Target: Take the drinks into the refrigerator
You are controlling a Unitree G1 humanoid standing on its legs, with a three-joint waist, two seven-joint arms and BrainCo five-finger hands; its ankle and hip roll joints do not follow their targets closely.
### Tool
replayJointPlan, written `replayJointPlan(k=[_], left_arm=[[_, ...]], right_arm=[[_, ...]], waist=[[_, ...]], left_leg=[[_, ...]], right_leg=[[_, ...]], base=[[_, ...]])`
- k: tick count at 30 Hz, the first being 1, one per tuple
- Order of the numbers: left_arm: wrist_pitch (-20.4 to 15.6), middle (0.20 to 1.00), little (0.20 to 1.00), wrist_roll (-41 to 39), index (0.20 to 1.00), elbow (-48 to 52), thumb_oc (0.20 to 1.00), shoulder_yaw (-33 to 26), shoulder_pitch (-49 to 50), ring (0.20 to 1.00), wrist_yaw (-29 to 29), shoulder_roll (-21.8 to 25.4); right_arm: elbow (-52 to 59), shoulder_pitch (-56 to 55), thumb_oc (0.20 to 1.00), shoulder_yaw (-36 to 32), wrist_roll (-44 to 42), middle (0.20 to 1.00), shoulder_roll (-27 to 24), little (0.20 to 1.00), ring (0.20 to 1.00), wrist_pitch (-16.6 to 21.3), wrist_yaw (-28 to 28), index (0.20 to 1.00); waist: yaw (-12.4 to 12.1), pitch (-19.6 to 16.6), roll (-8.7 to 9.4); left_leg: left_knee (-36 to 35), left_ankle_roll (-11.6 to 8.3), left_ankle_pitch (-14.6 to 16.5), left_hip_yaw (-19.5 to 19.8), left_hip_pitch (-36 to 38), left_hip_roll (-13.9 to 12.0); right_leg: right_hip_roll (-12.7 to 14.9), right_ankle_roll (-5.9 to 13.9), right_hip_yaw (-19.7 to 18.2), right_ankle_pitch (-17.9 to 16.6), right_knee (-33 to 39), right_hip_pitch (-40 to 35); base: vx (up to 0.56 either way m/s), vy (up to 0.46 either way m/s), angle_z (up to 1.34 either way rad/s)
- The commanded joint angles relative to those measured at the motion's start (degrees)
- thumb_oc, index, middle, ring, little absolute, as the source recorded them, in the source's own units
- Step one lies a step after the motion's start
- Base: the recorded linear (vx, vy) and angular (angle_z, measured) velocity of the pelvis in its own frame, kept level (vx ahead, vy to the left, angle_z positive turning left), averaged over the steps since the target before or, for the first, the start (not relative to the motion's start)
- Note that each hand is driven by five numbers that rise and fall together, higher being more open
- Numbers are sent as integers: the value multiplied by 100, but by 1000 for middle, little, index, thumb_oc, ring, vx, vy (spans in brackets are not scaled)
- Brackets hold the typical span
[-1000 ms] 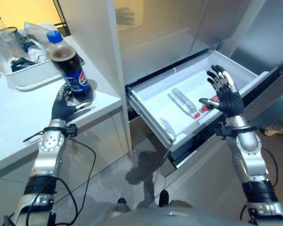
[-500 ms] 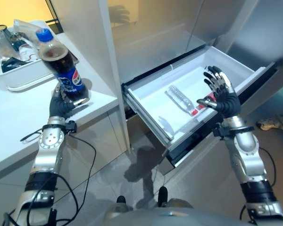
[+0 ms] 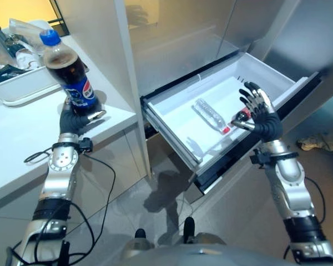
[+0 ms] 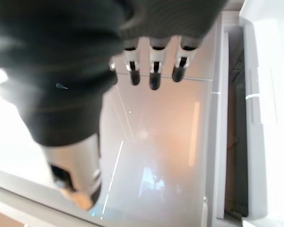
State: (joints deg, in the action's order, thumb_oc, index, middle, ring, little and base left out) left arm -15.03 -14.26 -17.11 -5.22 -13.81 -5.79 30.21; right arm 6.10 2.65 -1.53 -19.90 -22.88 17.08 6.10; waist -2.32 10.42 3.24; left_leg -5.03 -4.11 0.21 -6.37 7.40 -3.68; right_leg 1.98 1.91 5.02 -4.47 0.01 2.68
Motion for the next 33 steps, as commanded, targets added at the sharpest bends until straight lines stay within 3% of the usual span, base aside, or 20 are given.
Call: replayJointPlan(k=[1,6,7,8,9,33], left_arm=[[-130,1000,1000,150,1000,-521,1000,384,-925,1000,25,-95],[-120,1000,1000,134,1000,-531,1000,470,-1013,1000,57,-159],[-122,451,451,118,451,-537,451,482,-1020,451,62,-181],[-122,285,285,118,285,-537,285,482,-1020,285,62,-181],[-123,200,200,92,200,-518,200,492,-1034,200,75,-209],[-197,200,200,-99,200,-513,200,380,-761,200,211,-262]], right_arm=[[648,187,1000,-222,-111,1000,36,1000,1000,207,16,1000],[658,158,1000,-223,-130,1000,69,1000,1000,198,31,1000],[656,150,1000,-225,-137,1000,70,1000,1000,201,35,1000],[657,149,1000,-226,-137,1000,70,1000,1000,201,35,1000],[653,145,1000,-216,-131,1000,85,1000,1000,201,36,1000],[637,38,1000,-204,-152,1000,130,1000,1000,181,127,1000]], waist=[[191,114,-97],[223,105,-101],[227,105,-103],[227,106,-104],[230,98,-109],[205,54,-114]], left_leg=[[3,342,582,283,381,124],[3,340,586,250,403,129],[3,339,585,246,406,131],[3,339,585,246,406,131],[3,339,590,238,410,139],[3,322,570,252,422,165]], right_leg=[[60,371,-67,743,-1081,52],[56,370,-96,723,-1055,24],[59,368,-95,717,-1045,19],[59,368,-95,716,-1044,18],[53,367,-109,708,-1013,0],[90,357,-80,632,-921,-94]], base=[[0,0,0],[-3,-7,-4],[-1,-1,-12],[-5,-6,-17],[-4,-8,-12],[-2,-2,-1]])
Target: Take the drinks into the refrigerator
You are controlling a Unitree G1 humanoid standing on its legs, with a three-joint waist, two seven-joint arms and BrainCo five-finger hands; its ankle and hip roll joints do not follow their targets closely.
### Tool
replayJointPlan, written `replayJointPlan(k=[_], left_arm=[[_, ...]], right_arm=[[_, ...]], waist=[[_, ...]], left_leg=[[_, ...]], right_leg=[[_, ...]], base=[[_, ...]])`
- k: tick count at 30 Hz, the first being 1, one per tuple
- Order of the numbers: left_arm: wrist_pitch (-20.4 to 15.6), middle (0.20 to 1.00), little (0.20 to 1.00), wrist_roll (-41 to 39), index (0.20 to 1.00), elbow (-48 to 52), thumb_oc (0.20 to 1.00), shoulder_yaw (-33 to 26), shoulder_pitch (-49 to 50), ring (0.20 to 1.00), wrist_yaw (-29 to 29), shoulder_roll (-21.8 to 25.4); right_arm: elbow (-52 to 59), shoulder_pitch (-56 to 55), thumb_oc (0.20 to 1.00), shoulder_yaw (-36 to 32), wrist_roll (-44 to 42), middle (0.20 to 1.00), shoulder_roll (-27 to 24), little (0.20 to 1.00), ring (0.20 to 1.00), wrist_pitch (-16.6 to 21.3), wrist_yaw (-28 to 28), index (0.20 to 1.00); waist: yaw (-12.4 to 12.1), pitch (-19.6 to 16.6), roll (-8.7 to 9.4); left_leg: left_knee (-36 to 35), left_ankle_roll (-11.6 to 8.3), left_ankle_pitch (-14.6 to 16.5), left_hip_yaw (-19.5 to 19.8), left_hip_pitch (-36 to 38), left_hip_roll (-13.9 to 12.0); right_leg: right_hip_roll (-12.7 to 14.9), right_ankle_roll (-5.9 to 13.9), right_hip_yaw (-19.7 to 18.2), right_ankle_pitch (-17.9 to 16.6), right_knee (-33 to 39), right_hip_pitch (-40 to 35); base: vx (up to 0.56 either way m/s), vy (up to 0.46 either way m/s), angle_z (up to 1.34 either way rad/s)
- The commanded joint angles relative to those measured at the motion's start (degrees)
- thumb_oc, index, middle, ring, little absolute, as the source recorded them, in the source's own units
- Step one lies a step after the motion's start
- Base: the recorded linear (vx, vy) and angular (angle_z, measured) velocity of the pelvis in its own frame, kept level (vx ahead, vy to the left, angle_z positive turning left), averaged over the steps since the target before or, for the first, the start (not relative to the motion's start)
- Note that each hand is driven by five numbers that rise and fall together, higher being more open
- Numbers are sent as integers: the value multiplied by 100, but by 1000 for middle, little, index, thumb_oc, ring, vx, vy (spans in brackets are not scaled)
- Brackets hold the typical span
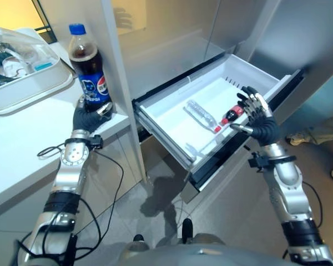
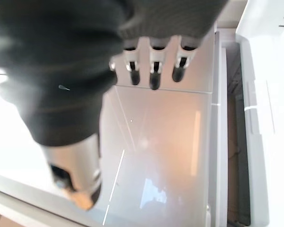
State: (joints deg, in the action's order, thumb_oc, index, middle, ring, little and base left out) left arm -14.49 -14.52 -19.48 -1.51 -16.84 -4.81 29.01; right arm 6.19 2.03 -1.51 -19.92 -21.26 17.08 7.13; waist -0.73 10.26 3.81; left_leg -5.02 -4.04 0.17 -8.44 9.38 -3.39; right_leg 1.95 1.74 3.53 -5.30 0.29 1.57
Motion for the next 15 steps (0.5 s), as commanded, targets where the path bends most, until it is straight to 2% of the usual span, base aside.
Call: replayJointPlan(k=[1,8,9,15], left_arm=[[-262,200,200,-84,200,-252,200,-31,-392,200,126,-132],[-390,200,200,-321,200,246,200,-308,-71,200,219,-117],[-427,200,200,-427,200,436,200,-398,37,200,283,-129],[-579,200,200,-1030,200,1529,200,-849,758,200,737,-263]], right_arm=[[603,107,1000,-209,-150,1000,-26,1000,1000,169,38,1000],[617,99,1000,-259,-123,1000,-20,1000,1000,179,78,1000],[621,88,1000,-291,-125,1000,-13,1000,1000,177,108,1000],[626,18,1000,-475,-78,1000,17,1000,1000,202,176,1000]], waist=[[29,65,-166],[-39,74,-146],[-59,88,-126],[-159,93,-117]], left_leg=[[2,317,569,464,223,137],[2,324,556,481,205,151],[2,324,484,481,161,165],[2,336,534,535,139,169]], right_leg=[[96,375,74,707,-939,4],[108,374,85,689,-913,-18],[120,360,95,612,-896,10],[133,366,109,637,-831,-32]], base=[[0,0,0],[-8,-2,0],[0,0,0],[-9,-2,0]])
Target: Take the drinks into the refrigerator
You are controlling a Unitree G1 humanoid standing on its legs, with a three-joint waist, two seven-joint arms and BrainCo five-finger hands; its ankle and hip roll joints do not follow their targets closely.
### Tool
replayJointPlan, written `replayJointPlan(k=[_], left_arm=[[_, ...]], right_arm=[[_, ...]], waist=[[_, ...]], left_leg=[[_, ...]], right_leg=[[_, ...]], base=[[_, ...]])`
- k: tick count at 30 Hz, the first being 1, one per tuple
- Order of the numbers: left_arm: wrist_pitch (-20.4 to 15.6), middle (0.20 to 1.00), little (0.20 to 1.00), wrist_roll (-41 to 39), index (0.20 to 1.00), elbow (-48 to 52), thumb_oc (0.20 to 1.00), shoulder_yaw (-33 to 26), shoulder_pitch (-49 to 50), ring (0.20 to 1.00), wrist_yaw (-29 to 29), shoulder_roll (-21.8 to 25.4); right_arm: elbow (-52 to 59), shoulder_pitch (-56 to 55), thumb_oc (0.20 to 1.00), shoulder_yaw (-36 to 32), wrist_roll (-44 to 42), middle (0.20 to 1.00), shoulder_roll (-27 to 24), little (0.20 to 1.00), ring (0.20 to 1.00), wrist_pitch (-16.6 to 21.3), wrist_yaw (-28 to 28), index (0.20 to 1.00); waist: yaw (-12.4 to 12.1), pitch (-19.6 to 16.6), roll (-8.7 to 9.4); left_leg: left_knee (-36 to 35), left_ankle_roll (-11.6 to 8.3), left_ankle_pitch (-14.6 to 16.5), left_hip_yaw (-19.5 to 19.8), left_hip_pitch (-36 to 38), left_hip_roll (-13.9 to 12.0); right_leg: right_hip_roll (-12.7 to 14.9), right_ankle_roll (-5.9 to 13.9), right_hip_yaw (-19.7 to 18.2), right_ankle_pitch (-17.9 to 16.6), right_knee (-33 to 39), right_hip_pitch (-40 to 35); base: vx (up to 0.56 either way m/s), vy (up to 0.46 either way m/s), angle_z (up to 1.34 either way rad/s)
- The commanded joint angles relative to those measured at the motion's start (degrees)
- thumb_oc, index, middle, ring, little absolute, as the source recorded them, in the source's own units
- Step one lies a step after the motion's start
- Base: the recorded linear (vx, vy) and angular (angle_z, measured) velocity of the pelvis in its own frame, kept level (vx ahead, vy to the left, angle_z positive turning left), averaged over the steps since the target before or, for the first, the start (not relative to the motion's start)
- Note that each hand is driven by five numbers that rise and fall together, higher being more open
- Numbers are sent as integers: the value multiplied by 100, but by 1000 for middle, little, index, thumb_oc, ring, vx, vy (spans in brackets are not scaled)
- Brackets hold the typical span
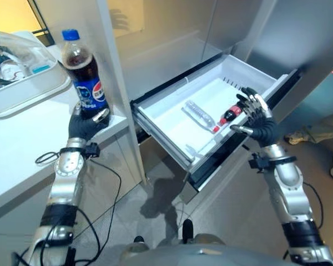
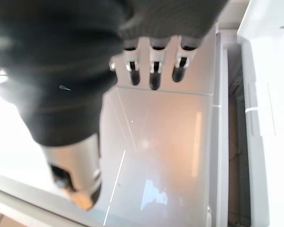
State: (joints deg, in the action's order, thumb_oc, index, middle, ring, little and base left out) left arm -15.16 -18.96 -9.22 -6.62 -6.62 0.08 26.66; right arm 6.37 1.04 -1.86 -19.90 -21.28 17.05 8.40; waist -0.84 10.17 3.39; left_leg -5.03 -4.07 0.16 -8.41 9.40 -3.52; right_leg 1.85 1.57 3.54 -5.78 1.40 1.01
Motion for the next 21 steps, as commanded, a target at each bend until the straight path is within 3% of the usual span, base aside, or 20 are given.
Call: replayJointPlan(k=[1,14,19,21], left_arm=[[-530,200,200,-654,200,644,200,-392,-183,200,295,-56],[-526,200,200,-1305,200,2160,200,-664,647,200,1140,-213],[-396,200,200,-1470,200,2478,200,-296,778,200,1642,-11],[-313,200,200,-1556,200,2676,200,-114,853,200,1956,176]], right_arm=[[598,118,1000,-458,-69,1000,27,1000,1000,210,49,1000],[477,55,1000,-660,-32,1000,-175,1000,1000,140,302,1000],[150,121,1000,-418,-1001,1000,-436,1000,1000,-134,859,1000],[67,180,1000,-271,-1333,1000,-763,1000,1000,-324,1209,1000]], waist=[[-163,109,-75],[-312,152,-49],[-364,159,1],[-383,153,42]], left_leg=[[3,341,534,537,133,187],[3,373,499,636,60,228],[3,371,482,656,52,236],[3,365,470,667,44,236]], right_leg=[[145,382,111,683,-934,25],[210,370,190,644,-911,14],[231,376,226,623,-913,-3],[235,381,225,611,-906,-3]], base=[[0,0,0],[-16,-3,3],[-18,-10,2],[-9,-15,2]])
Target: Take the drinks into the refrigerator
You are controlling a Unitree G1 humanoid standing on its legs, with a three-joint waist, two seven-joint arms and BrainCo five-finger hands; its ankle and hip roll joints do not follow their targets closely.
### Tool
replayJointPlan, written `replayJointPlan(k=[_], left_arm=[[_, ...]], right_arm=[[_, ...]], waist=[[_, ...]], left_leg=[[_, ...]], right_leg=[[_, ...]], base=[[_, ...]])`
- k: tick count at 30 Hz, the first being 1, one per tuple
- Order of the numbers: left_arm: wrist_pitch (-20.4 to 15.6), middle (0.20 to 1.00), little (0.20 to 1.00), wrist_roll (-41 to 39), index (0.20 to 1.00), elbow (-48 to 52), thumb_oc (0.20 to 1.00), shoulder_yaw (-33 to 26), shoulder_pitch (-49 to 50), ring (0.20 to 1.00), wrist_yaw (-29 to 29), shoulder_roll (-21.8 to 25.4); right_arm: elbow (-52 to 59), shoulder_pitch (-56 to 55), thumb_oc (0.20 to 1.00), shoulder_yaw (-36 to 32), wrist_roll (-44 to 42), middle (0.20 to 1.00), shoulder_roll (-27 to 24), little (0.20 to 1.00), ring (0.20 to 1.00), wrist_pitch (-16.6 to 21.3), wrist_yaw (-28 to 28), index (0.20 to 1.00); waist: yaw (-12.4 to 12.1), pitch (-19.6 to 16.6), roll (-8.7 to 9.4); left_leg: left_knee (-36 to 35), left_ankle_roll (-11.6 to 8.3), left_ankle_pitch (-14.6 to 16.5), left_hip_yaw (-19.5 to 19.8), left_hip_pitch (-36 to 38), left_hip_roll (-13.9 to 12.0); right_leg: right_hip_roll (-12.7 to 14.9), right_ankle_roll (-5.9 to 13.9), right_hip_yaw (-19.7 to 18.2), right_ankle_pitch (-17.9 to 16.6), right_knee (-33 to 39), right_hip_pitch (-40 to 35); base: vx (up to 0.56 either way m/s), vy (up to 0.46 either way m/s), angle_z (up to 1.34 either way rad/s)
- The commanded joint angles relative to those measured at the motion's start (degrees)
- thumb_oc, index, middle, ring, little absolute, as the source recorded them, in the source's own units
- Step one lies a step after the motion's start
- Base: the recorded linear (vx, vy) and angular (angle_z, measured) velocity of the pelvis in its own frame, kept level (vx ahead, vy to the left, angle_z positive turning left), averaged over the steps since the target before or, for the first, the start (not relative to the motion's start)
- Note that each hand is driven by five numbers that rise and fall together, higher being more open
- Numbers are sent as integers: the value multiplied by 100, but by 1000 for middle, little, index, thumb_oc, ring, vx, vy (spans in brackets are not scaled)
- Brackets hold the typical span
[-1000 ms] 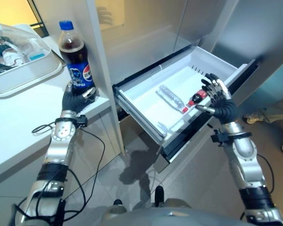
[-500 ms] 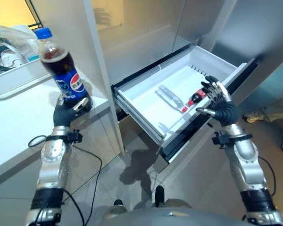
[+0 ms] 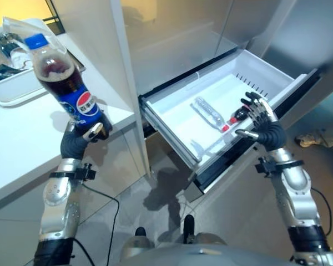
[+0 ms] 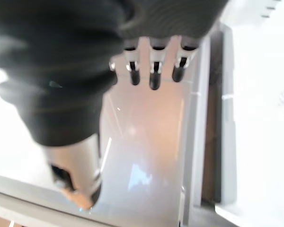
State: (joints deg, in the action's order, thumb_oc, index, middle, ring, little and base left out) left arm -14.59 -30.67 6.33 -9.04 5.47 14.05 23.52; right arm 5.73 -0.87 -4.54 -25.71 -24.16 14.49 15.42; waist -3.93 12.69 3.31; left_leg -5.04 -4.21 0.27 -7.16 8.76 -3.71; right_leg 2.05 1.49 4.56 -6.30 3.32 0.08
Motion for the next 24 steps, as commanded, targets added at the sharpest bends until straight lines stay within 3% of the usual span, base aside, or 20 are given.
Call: replayJointPlan(k=[1,4,11,19,24], left_arm=[[-332,200,200,-454,200,1164,200,236,-316,200,697,574],[-229,200,200,-707,200,1237,200,699,-261,200,1108,896],[-141,200,200,-828,200,1074,200,1425,-311,200,1458,1640],[-114,200,200,-946,200,1294,200,2231,-821,200,1632,2273],[-65,200,200,-980,200,1311,200,2634,-1164,200,1625,2473]], right_arm=[[116,390,1000,47,-928,1000,-667,1000,1000,-129,630,1000],[49,566,1000,374,-1664,1000,-1244,1000,1000,-359,1070,1000],[58,1339,1000,1136,-2019,1000,-1989,1000,1000,-448,1298,1000],[140,2463,1000,2312,-2466,1000,-2054,1000,1000,-571,1447,1000],[117,2963,1000,2829,-2615,1000,-1769,1000,1000,-613,1360,1000]], waist=[[-73,-103,64],[-95,-118,102],[-116,-155,89],[-143,-206,57],[-150,-211,31]], left_leg=[[4,377,454,545,102,256],[4,366,430,549,92,266],[4,355,416,533,105,276],[4,348,412,487,150,275],[4,348,410,458,168,269]], right_leg=[[217,391,125,658,-1090,89],[221,397,128,628,-1071,94],[227,424,133,600,-1062,92],[225,444,103,595,-1051,51],[226,457,82,585,-1059,60]], base=[[-19,-29,7],[-22,-23,9],[-2,-2,1],[0,0,0],[0,0,0]])
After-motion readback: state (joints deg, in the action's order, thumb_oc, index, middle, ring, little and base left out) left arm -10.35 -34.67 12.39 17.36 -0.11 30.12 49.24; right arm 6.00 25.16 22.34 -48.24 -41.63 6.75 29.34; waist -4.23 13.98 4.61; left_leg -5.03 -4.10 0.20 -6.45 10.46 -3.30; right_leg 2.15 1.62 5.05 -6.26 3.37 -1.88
